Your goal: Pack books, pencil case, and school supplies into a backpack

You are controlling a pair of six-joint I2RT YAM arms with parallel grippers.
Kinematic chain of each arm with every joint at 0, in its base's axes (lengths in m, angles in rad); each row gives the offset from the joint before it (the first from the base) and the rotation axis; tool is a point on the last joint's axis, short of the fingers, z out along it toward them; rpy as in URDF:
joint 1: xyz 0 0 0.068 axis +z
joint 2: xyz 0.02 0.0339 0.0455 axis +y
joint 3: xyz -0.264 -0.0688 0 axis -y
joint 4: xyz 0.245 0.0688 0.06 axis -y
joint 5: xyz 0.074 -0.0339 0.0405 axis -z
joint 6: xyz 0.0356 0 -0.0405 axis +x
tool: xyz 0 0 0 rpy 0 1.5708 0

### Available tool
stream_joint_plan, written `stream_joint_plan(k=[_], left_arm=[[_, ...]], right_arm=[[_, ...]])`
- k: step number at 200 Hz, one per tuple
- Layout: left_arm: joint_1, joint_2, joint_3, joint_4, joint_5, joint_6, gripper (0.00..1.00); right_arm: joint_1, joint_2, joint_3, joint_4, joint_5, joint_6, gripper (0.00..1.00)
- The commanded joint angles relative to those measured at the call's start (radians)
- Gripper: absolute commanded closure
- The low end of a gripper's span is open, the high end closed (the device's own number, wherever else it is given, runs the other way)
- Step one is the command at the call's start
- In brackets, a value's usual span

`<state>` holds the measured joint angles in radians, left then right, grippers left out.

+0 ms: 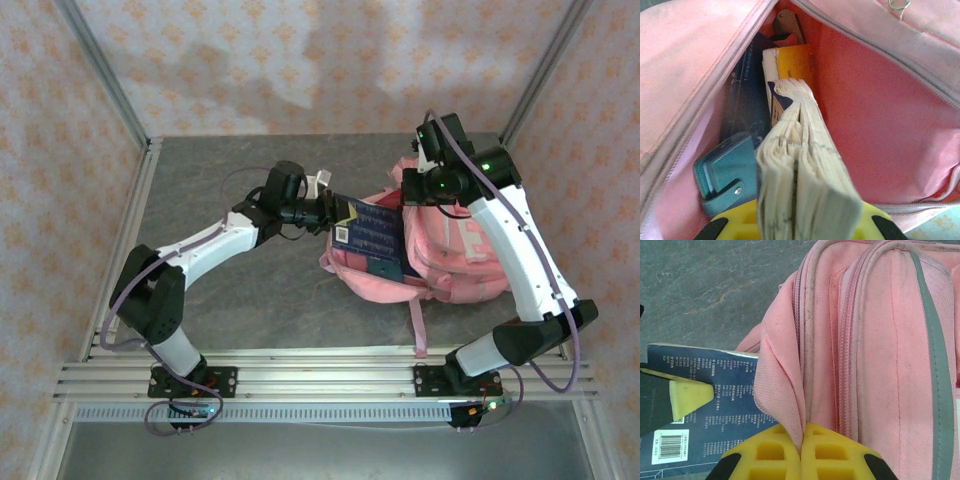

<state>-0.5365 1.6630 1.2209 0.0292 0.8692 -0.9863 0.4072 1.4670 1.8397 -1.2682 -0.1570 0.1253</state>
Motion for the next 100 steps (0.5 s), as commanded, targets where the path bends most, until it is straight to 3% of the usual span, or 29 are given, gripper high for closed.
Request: stream_joint_plan(k=[1,69,100], left_arm=[[-0.011,0.007,0.062,0.090,0.047,-0.047,1.00],[-0.069,0.122,0.117,0.307,0.022,-0.248,1.00],[-0.134,0.241,0.240,0.268,-0.067,-0.267,1.00]], right_arm=[[-0.005,-0.059,0.058,0.073,-0.009,-0.010,1.00],[-0.008,-0.053,0.057,0.105,-0.027,0.030,1.00],[-0.008,-0.050,0.041,0.138,-0.033,0.066,1.00]])
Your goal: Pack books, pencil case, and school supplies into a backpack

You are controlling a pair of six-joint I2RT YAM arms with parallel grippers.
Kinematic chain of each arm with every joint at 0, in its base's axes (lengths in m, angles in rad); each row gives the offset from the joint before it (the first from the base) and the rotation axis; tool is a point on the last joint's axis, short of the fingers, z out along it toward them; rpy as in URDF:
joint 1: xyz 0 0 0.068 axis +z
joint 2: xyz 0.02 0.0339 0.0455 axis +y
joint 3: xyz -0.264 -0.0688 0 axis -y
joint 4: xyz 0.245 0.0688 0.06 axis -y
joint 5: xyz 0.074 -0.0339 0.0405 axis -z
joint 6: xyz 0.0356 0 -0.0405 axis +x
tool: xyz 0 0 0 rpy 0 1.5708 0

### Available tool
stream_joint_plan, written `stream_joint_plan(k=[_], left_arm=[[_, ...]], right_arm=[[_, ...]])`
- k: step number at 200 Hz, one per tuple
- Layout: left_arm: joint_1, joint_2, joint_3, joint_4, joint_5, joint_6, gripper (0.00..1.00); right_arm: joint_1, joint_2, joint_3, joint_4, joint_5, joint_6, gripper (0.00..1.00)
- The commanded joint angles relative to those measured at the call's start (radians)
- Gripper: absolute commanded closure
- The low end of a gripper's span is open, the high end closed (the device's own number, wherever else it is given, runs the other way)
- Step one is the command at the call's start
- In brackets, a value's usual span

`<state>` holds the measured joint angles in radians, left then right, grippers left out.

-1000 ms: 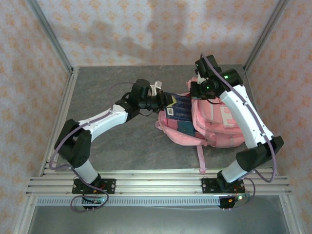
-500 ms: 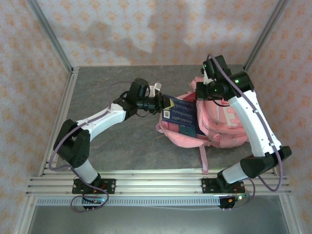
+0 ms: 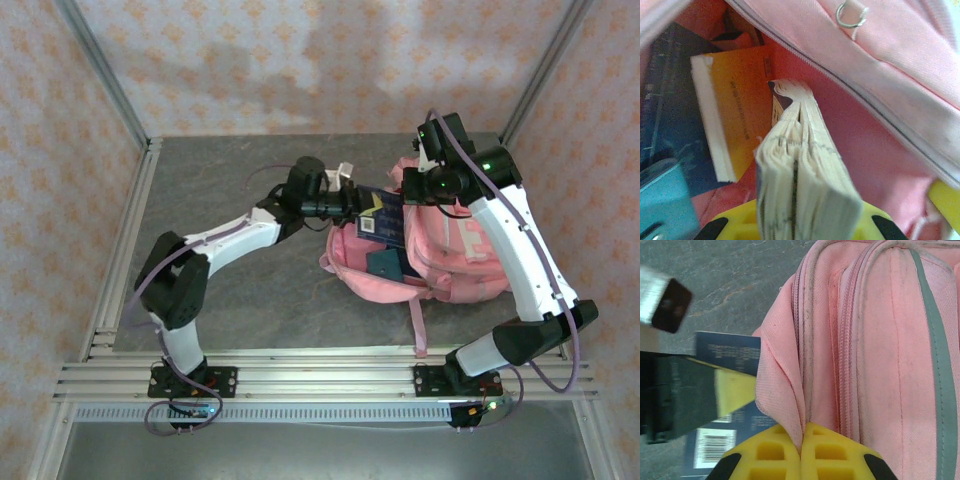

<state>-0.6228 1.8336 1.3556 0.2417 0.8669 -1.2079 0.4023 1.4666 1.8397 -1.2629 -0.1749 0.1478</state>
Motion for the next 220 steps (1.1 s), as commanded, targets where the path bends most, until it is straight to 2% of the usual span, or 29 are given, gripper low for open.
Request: stream_joint_plan(k=[1,18,43,54,66,73,86,104,142,164,195,220], left_arm=[[-0.050,0.071,0.110,0.052,-0.068,-0.044,1.00],[-0.088,0.174,0.198,-0.029,-0.120,-0.016,1.00],[-0.143,0.307,0.328,-0.045,-0.187,-0.015,1.00],[-0.167,0.372,0.401,-0.047,-0.191,-0.023,0.85],[-0.189,0.445,0.485,-0.033,-0.162,-0.063,0.61],[-0.198,0.473,0.525,-0.031,-0.140,-0.086,0.50],[-0.203,0.475,0.545,-0.051,-0.127,-0.083,0.38],[-0.185,0.394,0.496,-0.169,-0.166,0.020,0.28],[-0.085,0.208,0.331,-0.396,-0.217,0.206,0.23],[-0.038,0.090,0.178,-0.418,-0.235,0.272,0.19],[0.023,-0.064,-0.002,-0.463,-0.225,0.351,0.21],[0.106,-0.220,-0.124,-0.522,-0.300,0.392,0.23]], right_arm=[[-0.003,-0.049,0.040,0.134,-0.015,0.044,1.00],[-0.003,-0.052,0.025,0.177,-0.015,0.075,1.00],[-0.003,-0.052,-0.006,0.258,-0.024,0.126,1.00],[-0.004,-0.052,-0.028,0.303,-0.028,0.159,1.00],[-0.005,-0.048,-0.050,0.347,-0.034,0.188,1.00],[-0.005,-0.043,-0.058,0.362,-0.033,0.199,1.00],[-0.010,-0.035,-0.062,0.371,-0.031,0.205,1.00],[-0.022,-0.031,-0.064,0.370,-0.029,0.196,1.00],[-0.051,-0.054,-0.109,0.375,-0.044,0.194,1.00],[-0.059,-0.074,-0.160,0.405,-0.076,0.191,1.00],[-0.064,-0.130,-0.280,0.521,-0.089,0.234,1.00],[-0.062,-0.101,-0.347,0.641,-0.225,0.321,1.00]])
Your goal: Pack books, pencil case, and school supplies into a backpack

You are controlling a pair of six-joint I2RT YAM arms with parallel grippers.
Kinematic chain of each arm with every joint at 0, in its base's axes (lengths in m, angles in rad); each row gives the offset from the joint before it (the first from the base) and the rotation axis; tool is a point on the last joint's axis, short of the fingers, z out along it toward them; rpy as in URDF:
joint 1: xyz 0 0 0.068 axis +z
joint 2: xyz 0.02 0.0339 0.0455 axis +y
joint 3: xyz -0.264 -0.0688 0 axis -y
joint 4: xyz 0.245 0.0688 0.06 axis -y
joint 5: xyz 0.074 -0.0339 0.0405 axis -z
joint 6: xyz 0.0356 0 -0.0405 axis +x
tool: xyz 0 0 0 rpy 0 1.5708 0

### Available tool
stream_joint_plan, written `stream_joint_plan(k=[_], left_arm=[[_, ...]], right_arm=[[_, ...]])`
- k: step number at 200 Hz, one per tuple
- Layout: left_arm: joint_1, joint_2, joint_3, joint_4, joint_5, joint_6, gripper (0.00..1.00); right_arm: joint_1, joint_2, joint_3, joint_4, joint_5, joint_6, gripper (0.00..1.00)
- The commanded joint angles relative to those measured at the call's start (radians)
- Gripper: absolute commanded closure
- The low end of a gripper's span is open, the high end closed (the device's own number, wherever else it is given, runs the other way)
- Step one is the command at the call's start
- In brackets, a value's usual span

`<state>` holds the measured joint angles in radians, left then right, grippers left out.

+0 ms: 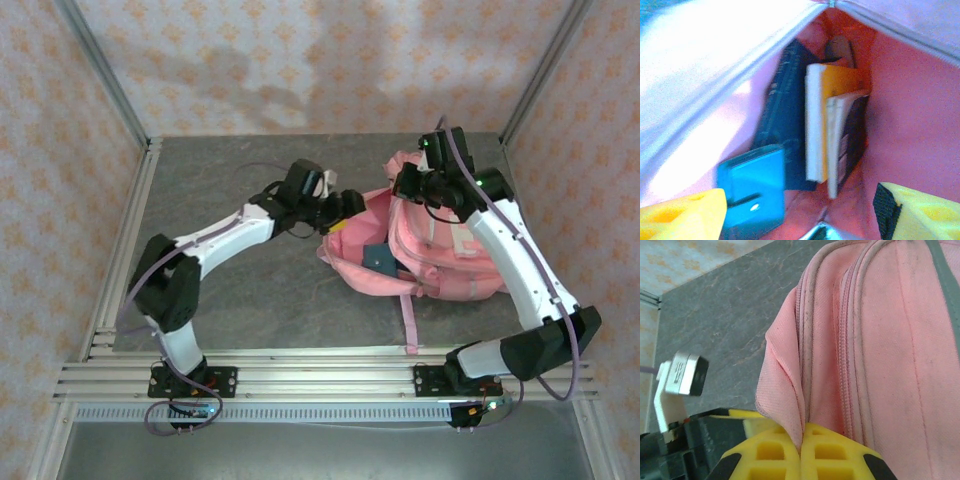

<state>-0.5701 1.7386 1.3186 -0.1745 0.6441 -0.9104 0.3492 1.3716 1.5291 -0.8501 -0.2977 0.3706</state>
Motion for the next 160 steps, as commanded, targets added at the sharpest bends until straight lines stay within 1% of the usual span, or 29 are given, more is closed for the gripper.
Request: stream_joint_plan(k=[1,15,27,49,63,85,100,117,136,140,150,160], left_arm=[[0.057,-0.132,-0.089,-0.111,-0.082,0.098,0.23],[0.092,-0.206,-0.102,-0.197,-0.159,0.158,0.25],[0.109,-0.259,-0.095,-0.276,-0.233,0.209,0.26],[0.122,-0.325,-0.090,-0.337,-0.295,0.247,0.26],[0.122,-0.347,-0.088,-0.361,-0.308,0.254,0.27],[0.119,-0.361,-0.105,-0.375,-0.311,0.258,0.28],[0.107,-0.372,-0.127,-0.376,-0.319,0.261,0.29],[0.082,-0.376,-0.140,-0.389,-0.323,0.277,0.30],[0.036,-0.371,-0.154,-0.399,-0.343,0.292,0.32],[0.024,-0.367,-0.160,-0.395,-0.345,0.291,0.32],[-0.011,-0.355,-0.175,-0.383,-0.350,0.285,0.32],[-0.051,-0.333,-0.180,-0.377,-0.357,0.282,0.31]], right_arm=[[-0.008,-0.003,-0.039,0.233,-0.104,0.106,1.00],[-0.003,0.060,-0.064,0.293,-0.150,0.211,1.00],[0.023,0.130,-0.055,0.327,-0.170,0.256,1.00],[0.103,0.261,0.040,0.305,-0.090,0.275,1.00],[0.155,0.351,0.098,0.303,-0.056,0.297,1.00],[0.232,0.451,0.149,0.339,0.013,0.347,1.00],[0.249,0.517,0.198,0.349,0.040,0.395,1.00],[0.251,0.555,0.235,0.371,0.086,0.430,1.00],[0.251,0.607,0.309,0.347,0.068,0.415,1.00],[0.252,0.619,0.332,0.330,0.059,0.409,0.94],[0.252,0.643,0.385,0.285,0.054,0.389,0.75],[0.252,0.645,0.421,0.252,0.075,0.365,0.63]])
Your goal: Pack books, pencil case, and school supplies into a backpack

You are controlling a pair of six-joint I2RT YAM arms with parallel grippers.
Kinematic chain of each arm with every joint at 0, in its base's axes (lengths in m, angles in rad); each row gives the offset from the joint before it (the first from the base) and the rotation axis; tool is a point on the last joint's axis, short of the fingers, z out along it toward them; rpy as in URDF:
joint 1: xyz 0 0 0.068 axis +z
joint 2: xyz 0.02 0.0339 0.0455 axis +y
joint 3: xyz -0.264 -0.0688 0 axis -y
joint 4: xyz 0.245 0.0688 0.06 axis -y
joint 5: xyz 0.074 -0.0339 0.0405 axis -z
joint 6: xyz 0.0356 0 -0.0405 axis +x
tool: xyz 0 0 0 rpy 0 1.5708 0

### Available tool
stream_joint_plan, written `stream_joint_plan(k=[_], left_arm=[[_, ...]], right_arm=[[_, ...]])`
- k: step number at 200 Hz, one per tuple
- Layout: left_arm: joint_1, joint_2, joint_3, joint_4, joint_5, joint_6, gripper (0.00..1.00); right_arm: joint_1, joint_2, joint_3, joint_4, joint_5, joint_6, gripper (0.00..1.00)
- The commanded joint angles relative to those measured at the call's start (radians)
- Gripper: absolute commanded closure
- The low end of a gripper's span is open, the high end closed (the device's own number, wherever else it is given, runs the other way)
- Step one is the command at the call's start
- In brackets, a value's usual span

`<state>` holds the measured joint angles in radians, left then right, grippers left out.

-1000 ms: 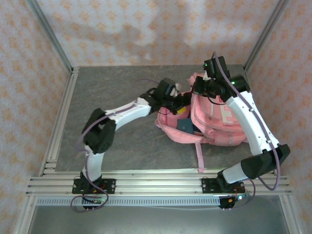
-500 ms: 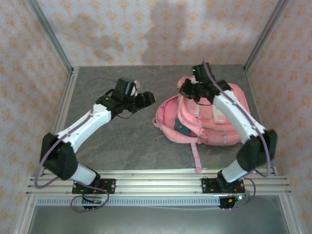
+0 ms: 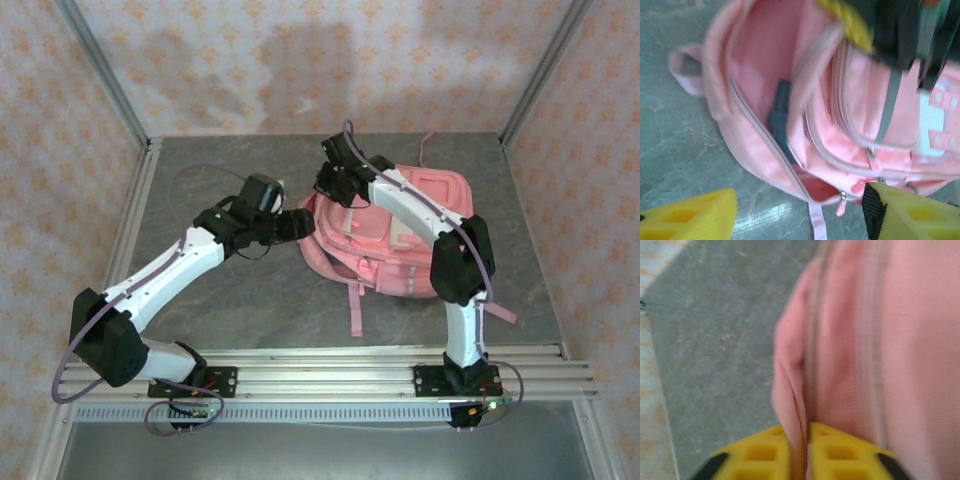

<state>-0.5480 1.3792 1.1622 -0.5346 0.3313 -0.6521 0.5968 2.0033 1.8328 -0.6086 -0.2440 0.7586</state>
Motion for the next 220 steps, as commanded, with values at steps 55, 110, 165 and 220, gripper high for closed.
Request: stream_joint_plan(k=[55,110,165,220], left_arm=[[-0.275,0.194,0.056,-0.043,-0.063,0.087,0.30],[-0.422,0.412,0.209,-0.154,-0.114,0.086,0.31],[-0.495,0.613,0.416,-0.349,-0.273,0.038,0.43],[-0.498,0.691,0.465,-0.384,-0.313,-0.020,0.50]], right_arm=[[-0.013,-0.117,0.215,-0.259,0.244,-0.169,0.40],[-0.081,-0.491,-0.156,-0.322,0.545,-0.032,0.57],[-0.111,-0.732,-0.401,-0.379,0.610,0.006,0.62],[-0.120,-0.814,-0.487,-0.360,0.591,0.006,0.64]])
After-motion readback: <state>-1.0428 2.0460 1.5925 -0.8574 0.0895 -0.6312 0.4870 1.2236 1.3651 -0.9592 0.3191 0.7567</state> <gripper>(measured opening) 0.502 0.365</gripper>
